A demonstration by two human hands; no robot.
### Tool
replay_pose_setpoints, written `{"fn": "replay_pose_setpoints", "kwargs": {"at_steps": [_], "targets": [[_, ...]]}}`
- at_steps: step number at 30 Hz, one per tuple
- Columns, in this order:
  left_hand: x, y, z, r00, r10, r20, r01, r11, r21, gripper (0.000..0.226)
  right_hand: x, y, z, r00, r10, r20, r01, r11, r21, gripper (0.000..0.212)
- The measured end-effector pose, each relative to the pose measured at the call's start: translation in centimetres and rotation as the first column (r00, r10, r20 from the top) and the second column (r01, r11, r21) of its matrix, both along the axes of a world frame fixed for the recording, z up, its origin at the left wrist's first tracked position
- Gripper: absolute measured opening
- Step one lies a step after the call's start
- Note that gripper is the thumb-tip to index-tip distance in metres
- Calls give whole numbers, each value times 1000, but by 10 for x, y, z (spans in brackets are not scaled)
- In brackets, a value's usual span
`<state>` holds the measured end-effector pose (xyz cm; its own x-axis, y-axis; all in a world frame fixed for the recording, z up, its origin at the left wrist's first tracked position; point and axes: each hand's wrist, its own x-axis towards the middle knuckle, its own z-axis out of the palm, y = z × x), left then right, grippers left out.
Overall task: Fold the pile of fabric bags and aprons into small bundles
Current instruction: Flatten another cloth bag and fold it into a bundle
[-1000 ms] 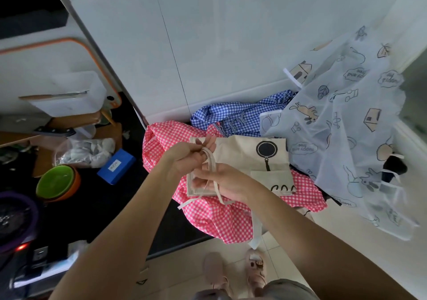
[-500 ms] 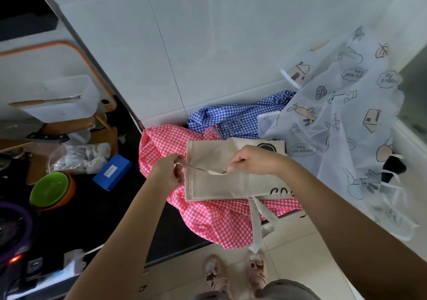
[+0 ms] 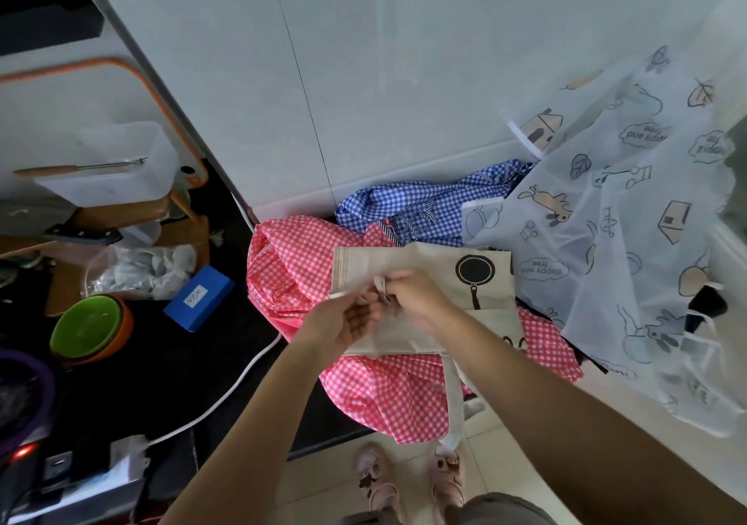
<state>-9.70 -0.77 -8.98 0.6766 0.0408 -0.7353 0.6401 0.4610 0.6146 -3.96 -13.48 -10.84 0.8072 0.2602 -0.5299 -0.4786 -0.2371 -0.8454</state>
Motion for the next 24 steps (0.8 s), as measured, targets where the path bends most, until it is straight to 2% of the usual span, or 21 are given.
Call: {"fn": "replay_pose_setpoints", "kwargs": {"at_steps": [2, 4, 5, 6, 8, 10, 12, 14, 16, 20, 24], "targets": [[-4, -7, -8, 996, -74, 46, 71, 995, 66, 28, -13, 7, -4, 983, -85, -163, 113, 979, 172, 31], [-6, -10, -17, 986, -145, 86, 118, 958, 260, 23, -17, 7, -6, 966, -109, -233, 181, 932, 314, 35], [-6, -9, -22, 969, -222, 109, 156, 889, 430, 21, -18, 6, -6, 972, -86, -218, 162, 920, 356, 33], [-6, -9, -25, 934, -332, 128, 195, 779, 596, 20, -20, 4, -7, 986, -50, -158, 103, 931, 350, 27], [-4, -11, -28, 839, -523, 152, 229, 593, 772, 17, -19, 2, -10, 1000, 8, -24, -3, 979, 205, 7], [-2, -13, -31, 777, -613, 146, 253, 516, 819, 15, -11, 0, -16, 999, 29, 41, -32, 997, 74, 12], [-4, -11, -27, 791, -599, 123, 335, 593, 732, 14, -1, -5, -19, 984, 104, 146, -92, 992, -84, 17], [-6, -5, -28, 859, -504, 90, 327, 675, 661, 12, 4, -7, -23, 938, 224, 264, -165, 959, -228, 17], [-5, 6, -30, 914, -403, 57, 231, 629, 743, 9, 1, -5, -27, 878, 297, 375, -185, 934, -306, 18], [0, 15, -31, 940, -338, 51, 142, 520, 842, 19, -9, 1, -44, 751, 346, 562, -93, 899, -428, 18], [9, 18, -29, 962, -261, 77, 60, 481, 875, 20, -13, 9, -50, 740, 312, 596, -25, 898, -440, 13]]}}
